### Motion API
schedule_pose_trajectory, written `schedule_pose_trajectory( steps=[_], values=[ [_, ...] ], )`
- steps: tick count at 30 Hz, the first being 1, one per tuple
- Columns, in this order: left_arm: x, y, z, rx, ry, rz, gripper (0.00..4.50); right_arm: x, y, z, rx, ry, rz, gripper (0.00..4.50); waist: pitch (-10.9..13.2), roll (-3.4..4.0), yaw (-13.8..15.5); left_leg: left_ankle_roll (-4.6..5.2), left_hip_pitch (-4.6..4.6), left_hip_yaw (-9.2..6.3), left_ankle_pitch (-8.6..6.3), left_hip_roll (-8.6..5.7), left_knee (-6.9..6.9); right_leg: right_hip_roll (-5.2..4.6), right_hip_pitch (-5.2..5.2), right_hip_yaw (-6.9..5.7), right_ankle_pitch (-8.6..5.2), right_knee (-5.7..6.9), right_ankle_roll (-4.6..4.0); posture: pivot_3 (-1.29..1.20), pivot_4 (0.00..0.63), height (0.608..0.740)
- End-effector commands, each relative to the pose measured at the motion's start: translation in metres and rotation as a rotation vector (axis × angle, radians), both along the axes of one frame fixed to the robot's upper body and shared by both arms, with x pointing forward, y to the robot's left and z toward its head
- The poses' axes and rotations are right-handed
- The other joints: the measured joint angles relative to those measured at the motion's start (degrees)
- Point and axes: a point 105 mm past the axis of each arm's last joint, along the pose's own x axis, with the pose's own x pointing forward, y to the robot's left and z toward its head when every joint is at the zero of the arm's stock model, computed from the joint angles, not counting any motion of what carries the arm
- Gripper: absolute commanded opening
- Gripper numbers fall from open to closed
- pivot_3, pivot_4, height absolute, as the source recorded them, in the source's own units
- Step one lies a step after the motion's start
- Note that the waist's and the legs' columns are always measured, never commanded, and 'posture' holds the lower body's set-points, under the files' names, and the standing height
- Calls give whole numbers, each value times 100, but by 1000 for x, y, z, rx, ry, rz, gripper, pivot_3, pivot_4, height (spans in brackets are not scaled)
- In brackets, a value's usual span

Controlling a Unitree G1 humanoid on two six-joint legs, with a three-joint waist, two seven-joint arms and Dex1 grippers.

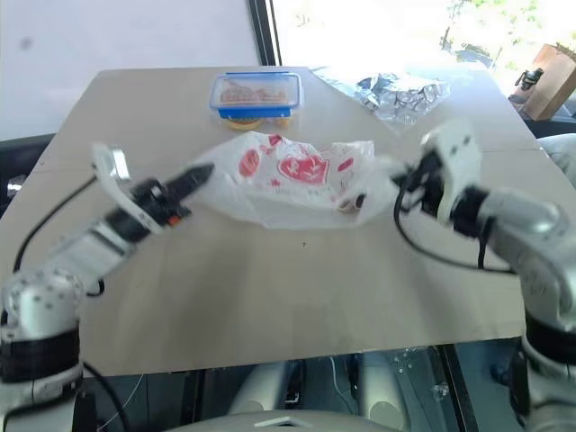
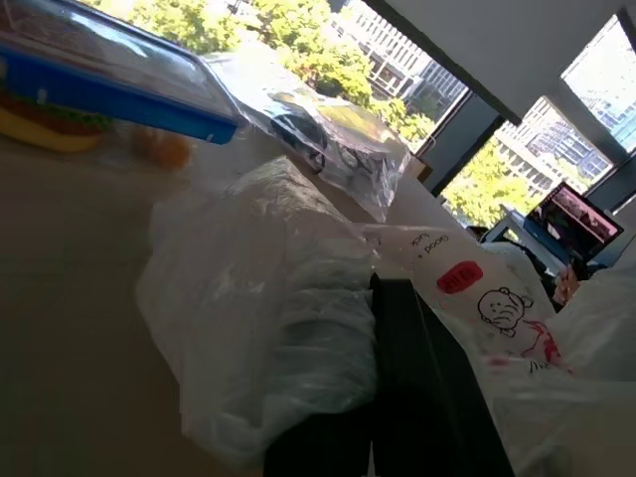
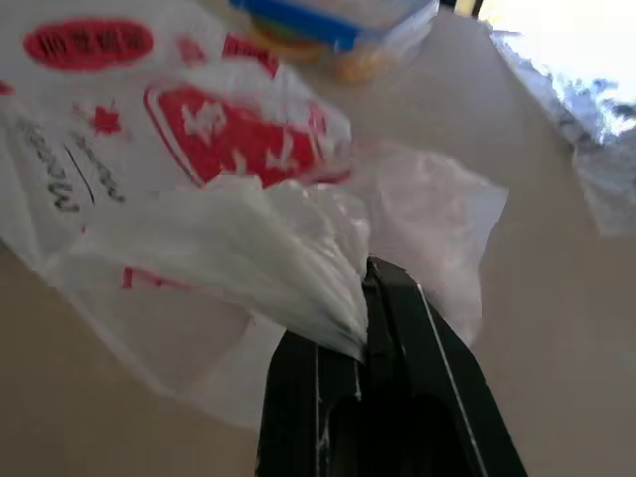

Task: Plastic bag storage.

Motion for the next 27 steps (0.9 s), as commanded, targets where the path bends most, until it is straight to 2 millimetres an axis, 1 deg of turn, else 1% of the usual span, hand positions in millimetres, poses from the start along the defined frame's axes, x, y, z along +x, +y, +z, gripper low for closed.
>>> schedule_pose_trajectory(
  steps=[1,3,4,5,6,7,8,9,10,12,14,15,16,17,18,20,22,23,25,27],
  values=[
    [-20,-14,-2,113,-101,-86,23,-14,-5,-7,-108,-87,36,0,1,1,4,1,0,7,0,0,1,2,-1,6,-3,-2,-3,0,150,740],
    [-28,-11,-16,168,-96,-97,23,-25,-7,-24,-112,-50,53,0,0,0,6,1,4,13,0,9,11,10,1,14,-10,2,-14,0,150,740],
    [-32,-10,-19,162,-88,-102,23,-29,-12,-32,-141,-47,46,0,-1,0,5,1,11,16,1,16,13,16,8,17,-13,2,-13,0,150,740],
    [-36,-8,-21,160,-88,-103,0,-32,-17,-38,-146,-46,29,580,-1,1,5,2,20,19,0,23,13,21,16,18,-24,2,-2,0,150,740],
    [-39,-6,-21,149,-93,-102,260,-34,-20,-41,-135,-51,13,812,-1,1,4,21,26,21,-12,29,13,24,21,20,-29,3,2,0,150,740],
    [-42,-3,-22,134,-88,-99,540,-37,-24,-43,-133,-55,6,1229,-1,2,-3,22,32,22,-12,34,13,28,25,20,-29,4,2,0,150,740],
    [-44,0,-24,142,-84,-94,1173,-39,-27,-45,-140,-57,7,2057,-1,2,-4,23,35,29,-13,42,17,34,24,24,-29,8,2,0,150,740],
    [-46,3,-26,168,-82,-91,1173,-42,-30,-46,-154,-57,11,2057,-1,2,-6,24,35,29,-13,42,18,35,24,24,-29,9,2,0,150,740],
    [-50,6,-28,189,-84,-89,1663,-46,-33,-46,-152,-56,12,2559,-2,2,-3,24,35,31,-13,43,24,36,24,26,-28,11,0,0,150,740],
    [-54,18,-30,241,-85,-62,2498,-55,-39,-44,-133,-46,19,3490,-3,2,-2,25,40,33,-14,45,23,38,27,28,-28,10,0,0,150,740],
    [-59,30,-33,285,-77,-34,3299,-67,-44,-44,-118,-21,47,4286,-4,1,7,26,35,32,-14,45,23,38,25,26,-28,9,0,0,150,740],
    [-63,36,-36,308,-71,-27,3820,-74,-47,-42,-98,-15,63,4500,-4,1,10,27,36,32,-15,45,22,39,26,25,-29,8,0,0,150,740],
    [-68,43,-41,341,-62,-15,4196,-81,-49,-39,-58,-4,76,4500,-3,1,11,28,35,31,-16,46,21,39,26,25,-29,5,0,0,150,740],
    [-71,49,-44,357,-52,2,4389,-86,-52,-38,-29,4,82,4500,-4,1,10,30,34,32,-17,46,21,38,26,25,-29,3,0,0,150,740],
    [-74,54,-47,370,-44,16,4389,-91,-56,-38,-23,15,88,4500,-4,2,10,33,33,32,-19,46,21,38,26,26,-29,2,0,0,150,740],
    [-79,58,-53,410,-48,23,4389,-98,-66,-42,-50,29,88,4500,-6,0,10,37,36,35,-21,46,21,36,28,27,-30,0,1,0,150,740],
    [-83,54,-58,431,-48,-3,4389,-101,-75,-44,-65,40,94,4500,-10,-8,10,38,38,36,-22,47,23,33,31,27,-30,-1,1,0,150,740],
    [-86,49,-60,440,-50,-30,4389,-99,-82,-44,-81,35,75,4500,-14,-12,10,38,38,36,-22,47,24,32,31,26,-30,-1,1,0,150,740],
    [-94,41,-64,450,-42,-82,4389,-92,-102,-45,-129,28,28,4500,-17,-16,2,37,40,37,-22,47,25,29,32,26,-30,0,2,0,150,740],
    [-100,39,-68,450,-25,-102,4389,-88,-117,-47,-154,34,14,4500,-17,-17,-5,37,42,44,-23,47,25,27,31,30,-30,0,1,0,150,740]
  ],
)
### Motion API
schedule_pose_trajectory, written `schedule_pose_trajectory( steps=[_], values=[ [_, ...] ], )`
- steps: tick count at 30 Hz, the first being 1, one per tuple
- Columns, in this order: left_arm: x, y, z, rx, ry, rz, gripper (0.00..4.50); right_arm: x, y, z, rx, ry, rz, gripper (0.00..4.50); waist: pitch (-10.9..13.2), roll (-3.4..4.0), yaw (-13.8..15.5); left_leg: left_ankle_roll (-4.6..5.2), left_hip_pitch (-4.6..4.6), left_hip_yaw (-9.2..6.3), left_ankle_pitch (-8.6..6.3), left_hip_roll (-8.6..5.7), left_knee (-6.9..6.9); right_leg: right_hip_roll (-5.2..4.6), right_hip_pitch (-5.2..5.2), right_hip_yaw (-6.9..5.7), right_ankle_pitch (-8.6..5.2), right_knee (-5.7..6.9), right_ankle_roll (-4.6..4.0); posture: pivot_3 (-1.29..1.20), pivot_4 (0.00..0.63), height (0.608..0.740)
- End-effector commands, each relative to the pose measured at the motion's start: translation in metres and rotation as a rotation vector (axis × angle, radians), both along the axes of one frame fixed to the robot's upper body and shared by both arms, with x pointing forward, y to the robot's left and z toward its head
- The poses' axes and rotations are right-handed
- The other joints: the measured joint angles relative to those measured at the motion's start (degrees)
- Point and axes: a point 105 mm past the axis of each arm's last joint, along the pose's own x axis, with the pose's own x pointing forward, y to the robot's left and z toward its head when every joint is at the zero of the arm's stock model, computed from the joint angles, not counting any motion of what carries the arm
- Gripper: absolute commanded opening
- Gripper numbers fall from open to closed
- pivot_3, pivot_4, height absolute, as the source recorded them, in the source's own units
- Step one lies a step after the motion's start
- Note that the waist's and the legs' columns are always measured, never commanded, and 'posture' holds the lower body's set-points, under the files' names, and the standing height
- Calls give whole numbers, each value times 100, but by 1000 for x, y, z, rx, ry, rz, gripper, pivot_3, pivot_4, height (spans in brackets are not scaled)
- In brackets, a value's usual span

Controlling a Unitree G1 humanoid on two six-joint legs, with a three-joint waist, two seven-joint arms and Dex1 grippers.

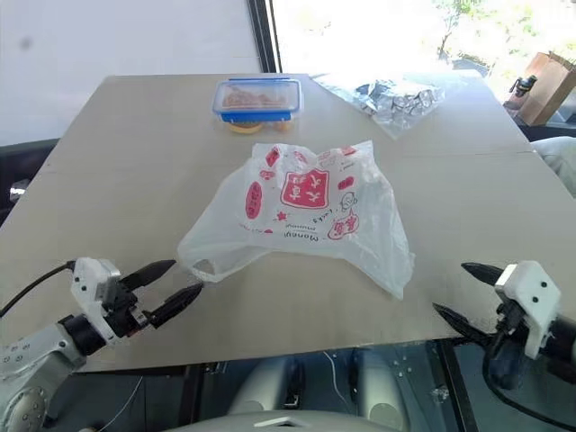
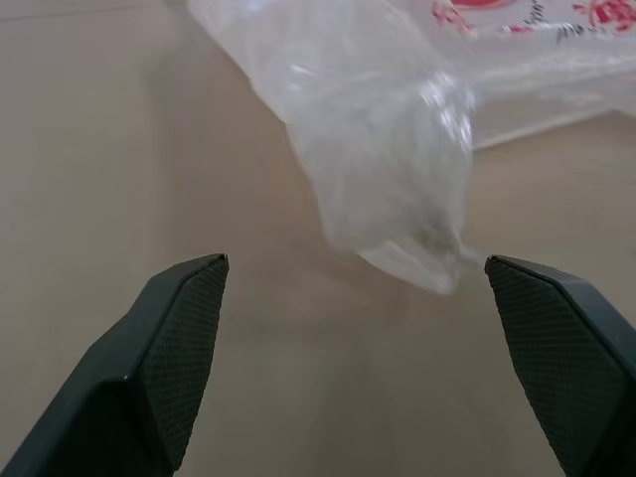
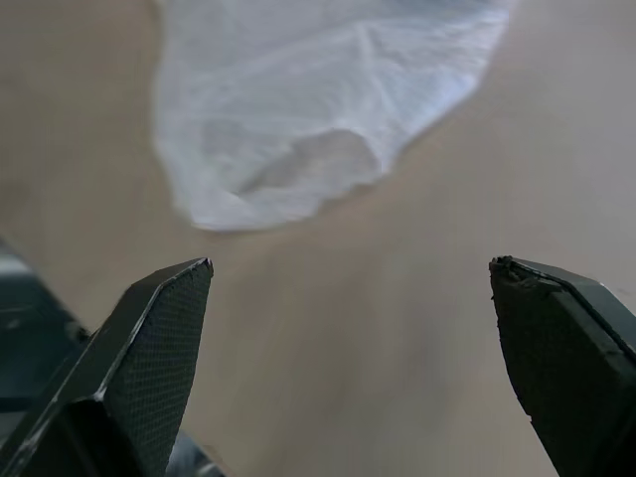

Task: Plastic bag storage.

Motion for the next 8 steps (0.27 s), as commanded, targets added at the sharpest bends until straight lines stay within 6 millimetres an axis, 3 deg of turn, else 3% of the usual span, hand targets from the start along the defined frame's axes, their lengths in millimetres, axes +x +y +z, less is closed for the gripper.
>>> schedule_pose_trajectory(
  steps=[1,8],
  values=[
    [-10,-10,4,26,-19,-69,4389,7,-26,7,-72,-38,-23,4500,0,0,-4,0,1,1,0,1,0,0,0,1,0,0,0,0,150,740],
    [-23,-3,-2,20,24,-39,4389,29,-39,15,-112,-84,8,4500,0,5,4,0,-1,10,0,7,-5,9,-6,5,-1,1,-1,0,150,740]
  ],
)
